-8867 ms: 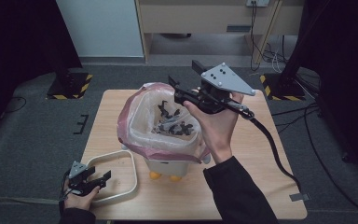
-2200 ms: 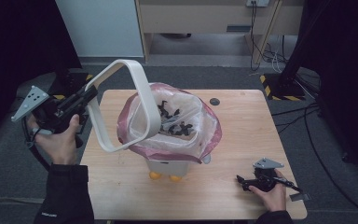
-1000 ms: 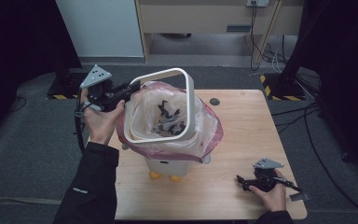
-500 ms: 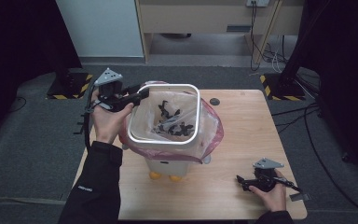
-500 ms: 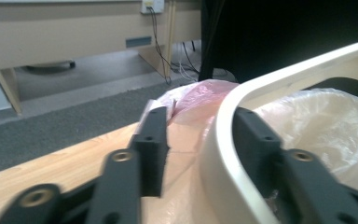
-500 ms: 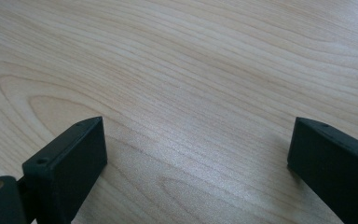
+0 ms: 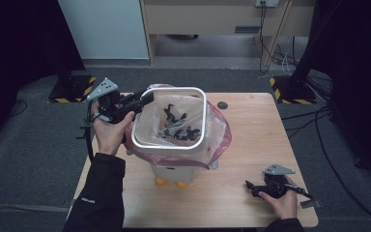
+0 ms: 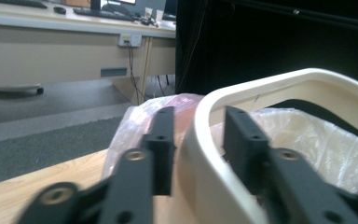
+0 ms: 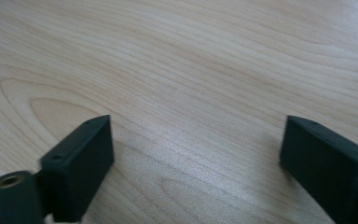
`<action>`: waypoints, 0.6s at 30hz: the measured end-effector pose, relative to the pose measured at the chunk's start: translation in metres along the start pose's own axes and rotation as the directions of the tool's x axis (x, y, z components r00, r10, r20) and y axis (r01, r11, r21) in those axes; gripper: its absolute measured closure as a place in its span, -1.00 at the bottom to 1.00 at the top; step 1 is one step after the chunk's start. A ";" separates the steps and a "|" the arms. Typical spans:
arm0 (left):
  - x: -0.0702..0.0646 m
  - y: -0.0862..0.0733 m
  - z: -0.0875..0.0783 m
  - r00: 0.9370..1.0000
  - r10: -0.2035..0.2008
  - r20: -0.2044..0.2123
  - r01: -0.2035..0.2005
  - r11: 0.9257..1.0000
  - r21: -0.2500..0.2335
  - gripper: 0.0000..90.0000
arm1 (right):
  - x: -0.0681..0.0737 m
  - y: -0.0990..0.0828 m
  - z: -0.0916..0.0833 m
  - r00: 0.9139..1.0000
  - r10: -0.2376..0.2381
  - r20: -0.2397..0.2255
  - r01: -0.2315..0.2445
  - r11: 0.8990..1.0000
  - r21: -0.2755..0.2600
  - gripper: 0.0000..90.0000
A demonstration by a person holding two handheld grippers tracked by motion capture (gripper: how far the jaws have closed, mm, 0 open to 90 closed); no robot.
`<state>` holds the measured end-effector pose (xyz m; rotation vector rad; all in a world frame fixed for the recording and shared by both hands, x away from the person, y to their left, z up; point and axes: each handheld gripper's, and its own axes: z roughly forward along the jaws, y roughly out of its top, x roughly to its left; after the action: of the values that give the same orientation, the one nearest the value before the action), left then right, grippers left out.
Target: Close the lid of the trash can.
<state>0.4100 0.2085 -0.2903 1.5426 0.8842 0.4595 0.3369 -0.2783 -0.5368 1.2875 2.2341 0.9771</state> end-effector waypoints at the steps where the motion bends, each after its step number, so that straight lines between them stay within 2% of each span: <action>1: -0.001 0.001 0.000 1.000 0.004 -0.015 -0.004 1.000 -0.001 0.58 | -0.001 0.000 0.000 1.000 -0.004 0.001 0.004 1.000 -0.006 -0.66; 3: -0.003 0.002 0.001 0.999 0.018 -0.029 -0.018 1.000 0.001 0.63 | -0.002 0.000 -0.002 1.000 0.003 -0.006 -0.003 1.000 -0.016 -0.54; 5: -0.005 0.002 0.001 0.998 0.033 -0.050 -0.033 0.999 0.012 0.65 | -0.002 0.000 -0.002 1.000 0.021 -0.022 -0.021 0.999 -0.030 -0.50; 9: -0.006 0.005 0.002 0.998 0.044 -0.052 -0.043 0.999 0.030 0.67 | -0.001 0.003 -0.006 0.999 0.026 -0.034 -0.029 0.996 -0.081 -0.44; 11: -0.006 0.010 0.003 0.997 0.064 -0.047 -0.062 0.997 0.052 0.68 | 0.000 0.007 -0.010 0.998 0.035 -0.043 -0.040 0.993 -0.114 -0.44; 14: -0.008 0.018 0.006 0.995 0.095 -0.044 -0.090 0.991 0.095 0.68 | 0.002 0.013 -0.016 0.999 0.029 -0.044 -0.036 0.986 -0.161 -0.44; 16: -0.009 0.022 0.010 0.992 0.121 -0.046 -0.113 0.984 0.140 0.69 | 0.003 0.018 -0.020 0.998 0.032 -0.049 -0.041 0.980 -0.195 -0.44; 18: -0.009 0.026 0.014 0.990 0.140 -0.036 -0.133 0.978 0.160 0.69 | 0.004 0.023 -0.025 0.998 0.031 -0.058 -0.043 0.972 -0.230 -0.43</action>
<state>0.4215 0.1931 -0.2661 1.7511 0.8706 0.5367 0.3331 -0.2770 -0.5032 1.2155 2.0677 1.2581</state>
